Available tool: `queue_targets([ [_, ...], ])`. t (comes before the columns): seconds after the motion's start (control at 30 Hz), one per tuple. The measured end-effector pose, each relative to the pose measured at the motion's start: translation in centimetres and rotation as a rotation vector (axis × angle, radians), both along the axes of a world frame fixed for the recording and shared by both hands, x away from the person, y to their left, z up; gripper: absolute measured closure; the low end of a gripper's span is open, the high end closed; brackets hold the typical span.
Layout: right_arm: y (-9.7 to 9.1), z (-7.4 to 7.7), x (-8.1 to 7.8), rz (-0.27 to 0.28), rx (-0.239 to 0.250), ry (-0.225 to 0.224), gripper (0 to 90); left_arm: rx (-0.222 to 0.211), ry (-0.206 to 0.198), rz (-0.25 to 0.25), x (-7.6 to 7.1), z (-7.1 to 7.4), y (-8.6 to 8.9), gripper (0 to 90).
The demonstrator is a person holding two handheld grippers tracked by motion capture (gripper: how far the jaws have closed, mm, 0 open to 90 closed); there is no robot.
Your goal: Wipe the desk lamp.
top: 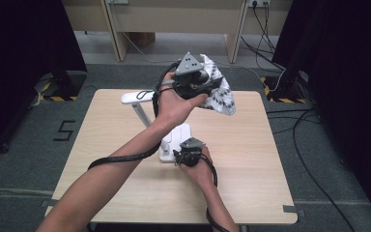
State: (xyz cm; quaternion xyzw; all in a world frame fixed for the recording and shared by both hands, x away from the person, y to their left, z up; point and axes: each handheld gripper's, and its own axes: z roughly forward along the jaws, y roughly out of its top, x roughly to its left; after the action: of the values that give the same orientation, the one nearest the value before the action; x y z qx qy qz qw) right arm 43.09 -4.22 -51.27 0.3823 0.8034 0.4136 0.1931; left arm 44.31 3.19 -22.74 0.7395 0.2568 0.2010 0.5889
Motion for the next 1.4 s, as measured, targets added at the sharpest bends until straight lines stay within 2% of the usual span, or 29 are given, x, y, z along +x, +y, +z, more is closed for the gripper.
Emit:
queue_targets([
  [0.2,0.0,0.0,0.0,0.000,0.003,0.001,60.6,0.006,-0.003,-0.016,-0.2,0.1,-0.8,78.6],
  [0.43,0.0,-0.1,0.0,-0.003,0.005,-0.001,60.5,-0.008,-0.014,-0.038,-0.8,0.2,-1.4,78.7],
  [0.6,-0.1,-0.1,0.0,0.004,0.007,-0.002,60.6,-0.027,-0.032,-0.070,-2.0,0.0,-1.4,78.8],
  [0.7,-0.1,0.0,0.0,0.005,0.005,0.000,60.5,-0.030,-0.034,-0.090,-2.8,-0.6,-1.4,78.9],
  [0.97,-0.1,-0.1,0.0,0.004,0.002,-0.002,60.5,0.004,-0.032,-0.131,-4.3,-2.6,-1.9,79.0],
  [1.23,-0.1,-0.1,-0.1,0.002,0.008,-0.005,60.6,0.064,-0.025,-0.152,-4.4,-4.8,-3.3,79.3],
  [1.4,-0.1,-0.1,0.0,0.002,0.006,-0.005,60.5,0.069,0.005,-0.154,-4.3,-6.1,-3.6,79.3],
])
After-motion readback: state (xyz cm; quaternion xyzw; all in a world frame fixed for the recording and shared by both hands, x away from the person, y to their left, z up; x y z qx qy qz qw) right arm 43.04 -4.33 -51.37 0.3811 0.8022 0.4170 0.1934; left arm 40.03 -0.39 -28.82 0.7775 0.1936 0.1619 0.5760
